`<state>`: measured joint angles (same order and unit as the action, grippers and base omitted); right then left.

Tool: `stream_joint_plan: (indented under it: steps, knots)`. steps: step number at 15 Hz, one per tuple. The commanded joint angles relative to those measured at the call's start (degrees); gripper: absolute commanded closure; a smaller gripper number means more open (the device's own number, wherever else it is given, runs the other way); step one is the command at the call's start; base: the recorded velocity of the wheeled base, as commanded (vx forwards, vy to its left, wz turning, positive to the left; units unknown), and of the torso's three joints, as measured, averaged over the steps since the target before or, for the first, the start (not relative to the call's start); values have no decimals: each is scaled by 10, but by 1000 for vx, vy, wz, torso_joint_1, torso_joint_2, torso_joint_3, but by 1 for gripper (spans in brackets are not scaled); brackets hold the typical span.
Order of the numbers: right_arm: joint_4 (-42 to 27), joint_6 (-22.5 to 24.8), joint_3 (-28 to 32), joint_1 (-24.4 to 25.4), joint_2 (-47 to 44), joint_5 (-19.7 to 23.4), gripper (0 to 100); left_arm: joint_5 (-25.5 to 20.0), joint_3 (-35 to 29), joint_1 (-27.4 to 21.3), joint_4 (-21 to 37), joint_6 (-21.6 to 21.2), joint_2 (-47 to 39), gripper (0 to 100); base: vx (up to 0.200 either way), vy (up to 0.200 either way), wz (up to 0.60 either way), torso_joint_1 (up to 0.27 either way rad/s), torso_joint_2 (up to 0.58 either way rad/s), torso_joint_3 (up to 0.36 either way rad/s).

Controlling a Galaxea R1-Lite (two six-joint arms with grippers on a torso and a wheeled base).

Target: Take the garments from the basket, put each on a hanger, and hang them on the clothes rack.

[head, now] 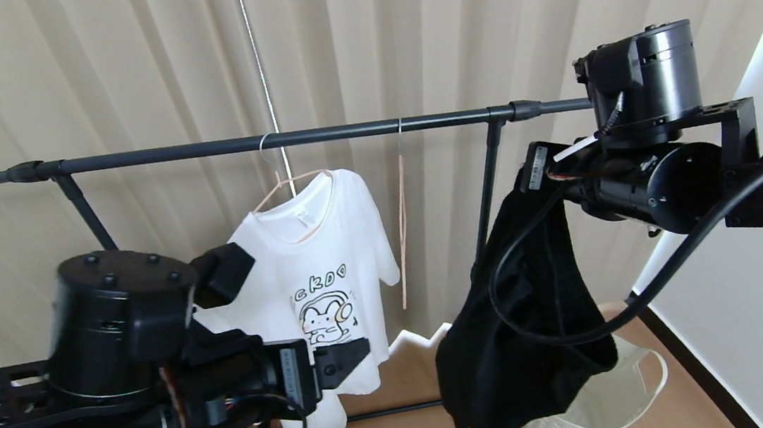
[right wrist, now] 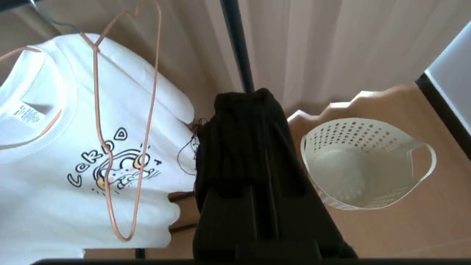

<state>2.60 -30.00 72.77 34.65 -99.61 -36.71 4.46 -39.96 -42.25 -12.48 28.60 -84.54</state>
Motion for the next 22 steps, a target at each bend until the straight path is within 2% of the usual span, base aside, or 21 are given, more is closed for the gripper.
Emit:
stream_joint_plan:
  steps: [1,3,6,8,11,14,18,22]
  knots:
    - [1,-5,12,11,-24,-2,100,2,-21,-31,-11,15,-74,0,0,0,0,0,0,0]
    - [1,-20,23,30,-25,-2,100,3,-38,-44,-12,19,-104,0,0,0,0,0,0,0]
    - [0,-36,41,62,-30,-3,100,34,-60,-78,-21,35,-142,0,0,0,0,0,0,0]
    - [0,-44,48,71,-38,-9,100,36,-78,-100,-49,36,-172,0,0,0,0,0,0,0]
    - [0,-60,55,72,-41,-11,100,66,-112,-132,-87,51,-220,0,0,0,0,0,0,0]
    - [0,-66,57,72,-46,-30,100,78,-158,-168,-86,69,-251,0,0,0,0,0,0,0]
    - [0,-74,61,74,-46,-44,100,149,-209,-182,-88,71,-311,0,0,0,0,0,0,0]
    - [6,-74,62,86,-59,-85,100,213,-258,-183,-91,73,-363,0,0,0,0,0,0,0]
